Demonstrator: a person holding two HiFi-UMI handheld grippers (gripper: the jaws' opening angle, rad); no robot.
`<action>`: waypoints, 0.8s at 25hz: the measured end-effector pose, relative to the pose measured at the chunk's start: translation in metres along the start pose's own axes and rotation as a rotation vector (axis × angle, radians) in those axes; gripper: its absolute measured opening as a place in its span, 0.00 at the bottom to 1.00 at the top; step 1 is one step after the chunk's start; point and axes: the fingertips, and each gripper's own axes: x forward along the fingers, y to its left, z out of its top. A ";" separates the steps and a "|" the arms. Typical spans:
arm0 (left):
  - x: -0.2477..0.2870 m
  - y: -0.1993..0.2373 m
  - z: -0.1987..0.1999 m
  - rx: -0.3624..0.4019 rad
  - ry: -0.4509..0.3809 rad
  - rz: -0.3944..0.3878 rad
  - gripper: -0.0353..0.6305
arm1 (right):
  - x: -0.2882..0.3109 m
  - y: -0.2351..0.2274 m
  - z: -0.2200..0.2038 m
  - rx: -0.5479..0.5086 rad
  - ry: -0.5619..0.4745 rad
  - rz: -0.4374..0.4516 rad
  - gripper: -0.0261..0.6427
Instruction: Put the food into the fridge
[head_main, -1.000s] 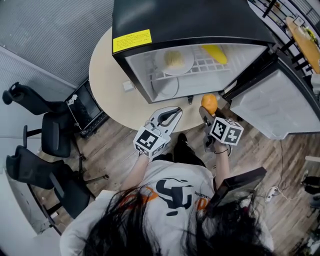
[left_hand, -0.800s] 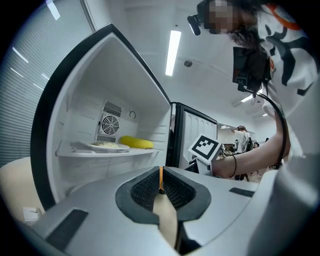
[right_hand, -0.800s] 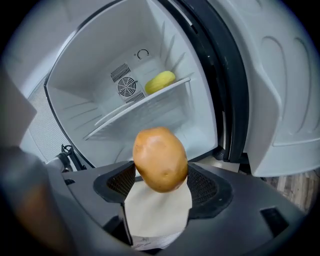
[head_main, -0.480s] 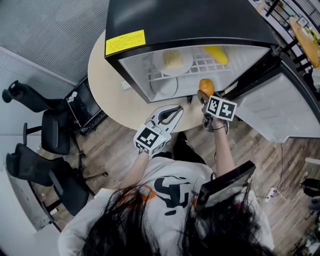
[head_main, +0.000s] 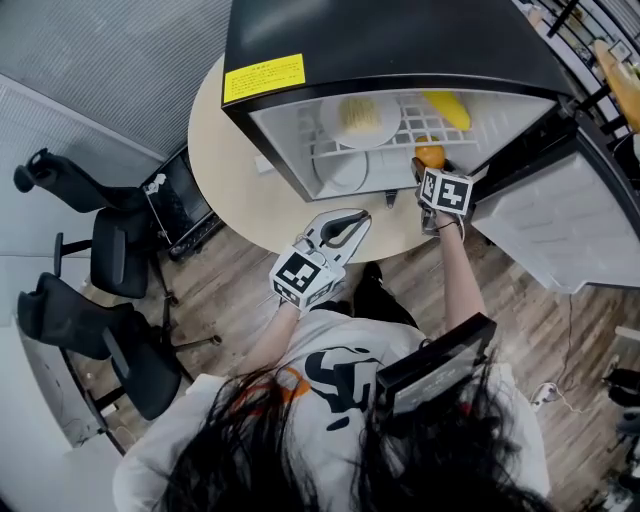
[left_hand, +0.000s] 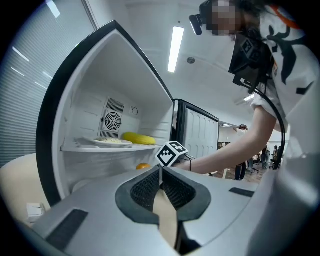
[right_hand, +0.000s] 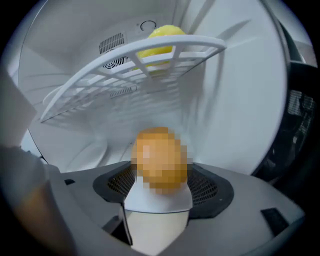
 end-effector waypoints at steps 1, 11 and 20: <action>-0.001 0.000 0.000 0.003 0.005 0.001 0.07 | 0.004 -0.001 0.003 -0.033 0.004 -0.008 0.54; -0.013 0.004 -0.004 0.018 0.034 0.024 0.07 | 0.021 0.002 0.016 -0.103 -0.042 0.024 0.54; -0.014 0.001 -0.003 0.026 0.031 0.019 0.07 | 0.007 0.012 0.002 -0.129 -0.051 0.067 0.55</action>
